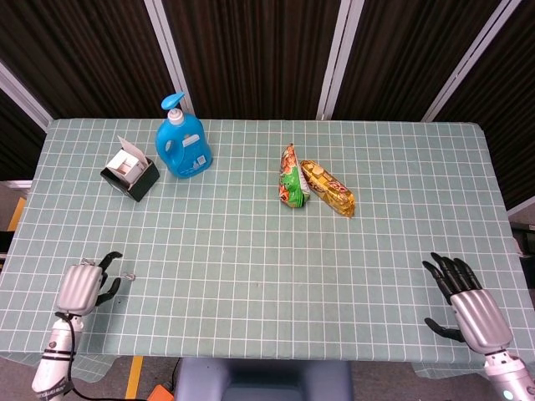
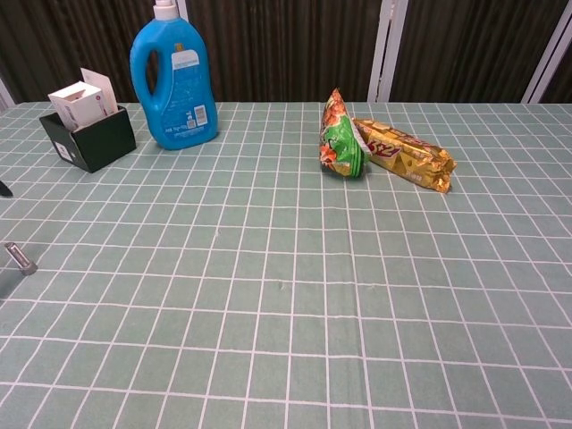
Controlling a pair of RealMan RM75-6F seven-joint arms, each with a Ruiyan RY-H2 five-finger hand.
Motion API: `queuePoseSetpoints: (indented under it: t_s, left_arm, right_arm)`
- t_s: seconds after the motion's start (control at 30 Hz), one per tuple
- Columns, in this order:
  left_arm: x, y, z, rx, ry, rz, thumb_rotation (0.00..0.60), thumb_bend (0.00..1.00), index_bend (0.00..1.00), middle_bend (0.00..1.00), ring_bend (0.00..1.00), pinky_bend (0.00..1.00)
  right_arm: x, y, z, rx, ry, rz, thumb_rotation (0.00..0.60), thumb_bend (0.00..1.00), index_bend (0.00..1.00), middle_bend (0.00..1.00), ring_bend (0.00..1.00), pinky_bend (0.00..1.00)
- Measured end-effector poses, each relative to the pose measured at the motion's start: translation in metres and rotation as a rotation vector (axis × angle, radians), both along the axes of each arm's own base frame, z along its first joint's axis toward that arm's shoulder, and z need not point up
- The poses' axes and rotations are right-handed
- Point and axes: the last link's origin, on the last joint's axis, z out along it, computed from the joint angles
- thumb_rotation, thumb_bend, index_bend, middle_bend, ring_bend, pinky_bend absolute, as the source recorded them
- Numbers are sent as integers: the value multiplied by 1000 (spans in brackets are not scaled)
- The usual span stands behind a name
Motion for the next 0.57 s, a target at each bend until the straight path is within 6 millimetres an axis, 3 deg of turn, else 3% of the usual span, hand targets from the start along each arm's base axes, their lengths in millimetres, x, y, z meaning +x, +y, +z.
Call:
queuePoseSetpoints:
  t_s: [0.03,0.07,0.13,0.17,0.23,0.33,0.57]
  left_arm:
    - [3,-7,6,25,-24,-17,600,377,41,511,467,561]
    - [6,-14,10,42,-45,-32,600,377,26,378,308,421]
    - [11,-35,24,75,-101,-72,600,376,7,179,88,220]
    - [13,-46,31,83,-124,-89,600,377,9,115,29,151]
    - [13,-70,48,88,-174,-120,600,377,21,54,1,94]
    - [8,-92,72,67,-189,-116,600,378,20,2,0,62]
    - [6,-99,82,11,-135,-71,600,378,15,0,0,60]
  right_arm:
    - [0,0,0,-1,2,-1,600,274,0,0,0,0]
    - [0,0,0,-1,5,-2,600,274,0,0,0,0]
    - [-1,0,-1,4,11,-6,600,274,0,0,0,0]
    - [-1,0,-2,9,15,-10,600,274,0,0,0,0]
    - [-3,0,-2,19,22,-18,600,274,0,0,0,0]
    - [-5,-2,-1,25,37,-43,600,274,0,0,0,0]
    - [-2,2,-1,33,62,-41,600,274,0,0,0,0]
